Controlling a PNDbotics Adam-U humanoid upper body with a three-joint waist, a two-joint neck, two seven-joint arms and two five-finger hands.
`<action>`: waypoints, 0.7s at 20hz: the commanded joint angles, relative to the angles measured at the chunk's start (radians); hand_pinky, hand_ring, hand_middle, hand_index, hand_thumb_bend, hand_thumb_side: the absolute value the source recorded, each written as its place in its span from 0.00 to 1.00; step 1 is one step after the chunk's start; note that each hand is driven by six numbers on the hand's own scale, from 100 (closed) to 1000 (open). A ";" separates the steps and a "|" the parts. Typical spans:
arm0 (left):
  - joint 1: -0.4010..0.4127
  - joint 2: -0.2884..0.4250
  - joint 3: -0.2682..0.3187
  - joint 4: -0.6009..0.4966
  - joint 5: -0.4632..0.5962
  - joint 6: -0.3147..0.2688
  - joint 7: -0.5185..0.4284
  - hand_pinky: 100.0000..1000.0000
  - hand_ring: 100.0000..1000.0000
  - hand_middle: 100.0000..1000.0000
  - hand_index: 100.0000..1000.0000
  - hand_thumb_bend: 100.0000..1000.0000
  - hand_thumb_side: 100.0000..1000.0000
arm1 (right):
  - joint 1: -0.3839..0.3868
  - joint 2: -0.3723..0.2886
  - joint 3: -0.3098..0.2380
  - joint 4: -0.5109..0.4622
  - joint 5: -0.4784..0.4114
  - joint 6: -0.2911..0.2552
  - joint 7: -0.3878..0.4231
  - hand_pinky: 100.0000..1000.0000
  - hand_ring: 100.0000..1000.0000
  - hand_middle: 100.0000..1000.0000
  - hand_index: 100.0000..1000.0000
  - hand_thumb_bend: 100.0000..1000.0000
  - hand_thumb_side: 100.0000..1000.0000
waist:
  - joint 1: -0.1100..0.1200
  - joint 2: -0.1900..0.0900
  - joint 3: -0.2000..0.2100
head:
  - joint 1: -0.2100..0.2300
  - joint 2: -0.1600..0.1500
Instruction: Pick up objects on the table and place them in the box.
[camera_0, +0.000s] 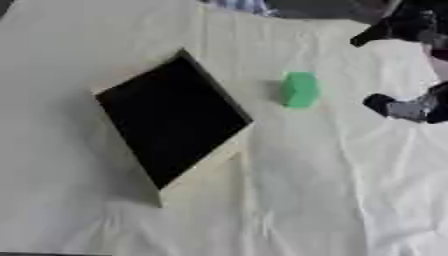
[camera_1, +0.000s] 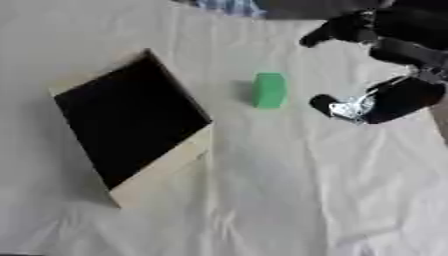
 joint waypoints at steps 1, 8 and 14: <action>-0.010 0.015 -0.001 -0.020 0.006 0.000 -0.004 0.57 0.71 0.69 0.77 0.00 0.56 | -0.023 -0.013 0.000 -0.009 0.017 0.005 0.015 0.85 0.88 0.82 0.93 0.24 0.46 | 0.006 -0.021 0.002 | -0.004 0.005; -0.010 0.016 -0.006 -0.020 0.009 0.002 -0.012 0.57 0.71 0.69 0.77 0.00 0.56 | -0.085 0.020 0.030 -0.003 0.021 0.041 0.047 0.86 0.89 0.83 0.94 0.25 0.44 | 0.003 -0.017 0.007 | -0.015 0.015; -0.011 0.019 -0.011 -0.020 0.009 0.002 -0.019 0.57 0.70 0.69 0.77 0.00 0.57 | -0.162 0.073 0.059 0.104 0.085 0.021 0.088 0.86 0.91 0.85 0.95 0.28 0.43 | -0.005 -0.002 0.029 | -0.044 0.012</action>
